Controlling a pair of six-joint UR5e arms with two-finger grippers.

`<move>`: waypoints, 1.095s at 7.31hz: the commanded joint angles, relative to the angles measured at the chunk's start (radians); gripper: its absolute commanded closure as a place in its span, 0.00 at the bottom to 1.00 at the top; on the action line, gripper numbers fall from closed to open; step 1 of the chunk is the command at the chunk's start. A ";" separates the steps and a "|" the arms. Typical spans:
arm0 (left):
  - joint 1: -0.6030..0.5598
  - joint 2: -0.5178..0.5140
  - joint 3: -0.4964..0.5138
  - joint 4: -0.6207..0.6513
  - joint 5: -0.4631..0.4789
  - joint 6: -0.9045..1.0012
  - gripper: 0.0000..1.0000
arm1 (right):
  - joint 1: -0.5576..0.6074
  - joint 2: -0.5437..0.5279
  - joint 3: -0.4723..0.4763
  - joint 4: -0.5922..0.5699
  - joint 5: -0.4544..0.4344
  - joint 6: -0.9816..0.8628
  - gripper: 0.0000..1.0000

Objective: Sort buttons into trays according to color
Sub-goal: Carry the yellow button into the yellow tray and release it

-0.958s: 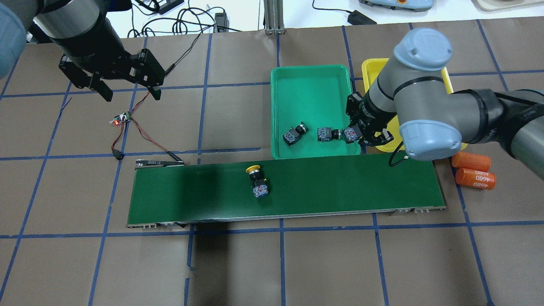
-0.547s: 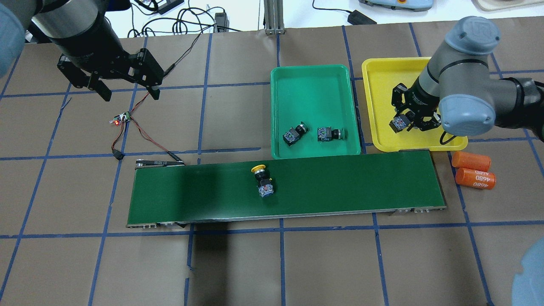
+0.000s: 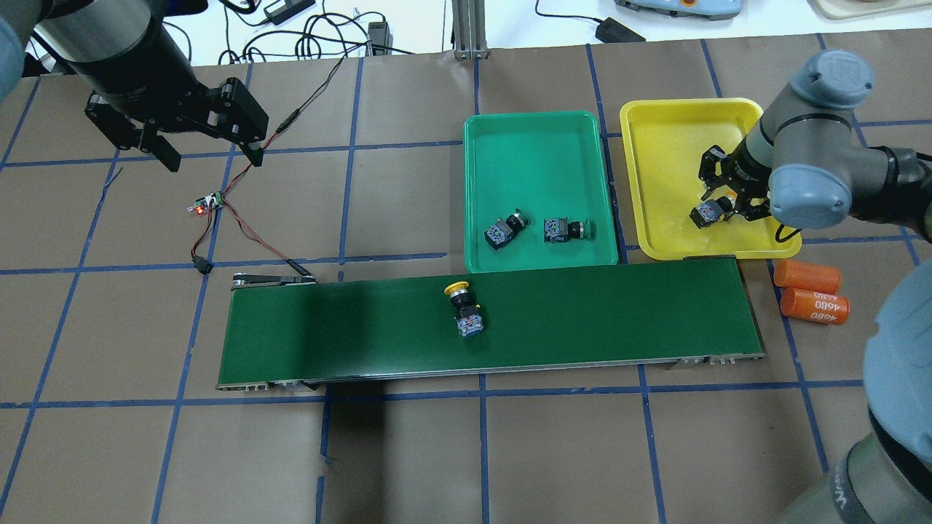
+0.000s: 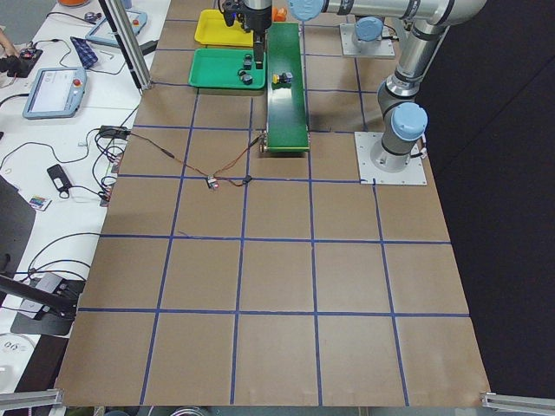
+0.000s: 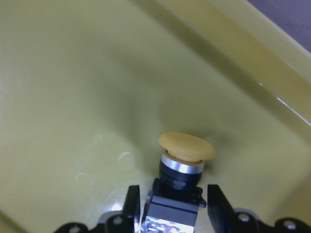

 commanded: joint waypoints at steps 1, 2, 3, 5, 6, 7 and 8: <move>0.003 -0.001 0.000 0.000 0.001 0.000 0.00 | 0.000 0.002 -0.003 -0.008 -0.007 -0.003 0.00; 0.003 0.001 0.000 0.000 0.001 0.000 0.00 | 0.000 -0.001 -0.003 -0.009 -0.005 -0.003 0.00; 0.003 0.001 0.000 0.000 0.001 0.000 0.00 | 0.000 -0.054 -0.003 0.001 0.005 -0.005 0.00; 0.003 0.001 0.000 0.000 0.001 0.000 0.00 | 0.023 -0.229 0.000 0.189 0.005 0.009 0.00; 0.003 0.002 -0.001 0.000 0.000 0.000 0.00 | 0.029 -0.325 0.001 0.298 0.005 0.015 0.00; 0.003 0.001 0.000 0.000 0.000 0.000 0.00 | 0.050 -0.416 0.001 0.396 0.007 0.017 0.00; 0.003 -0.001 0.002 0.000 0.000 -0.001 0.00 | 0.084 -0.452 0.013 0.432 0.007 0.015 0.00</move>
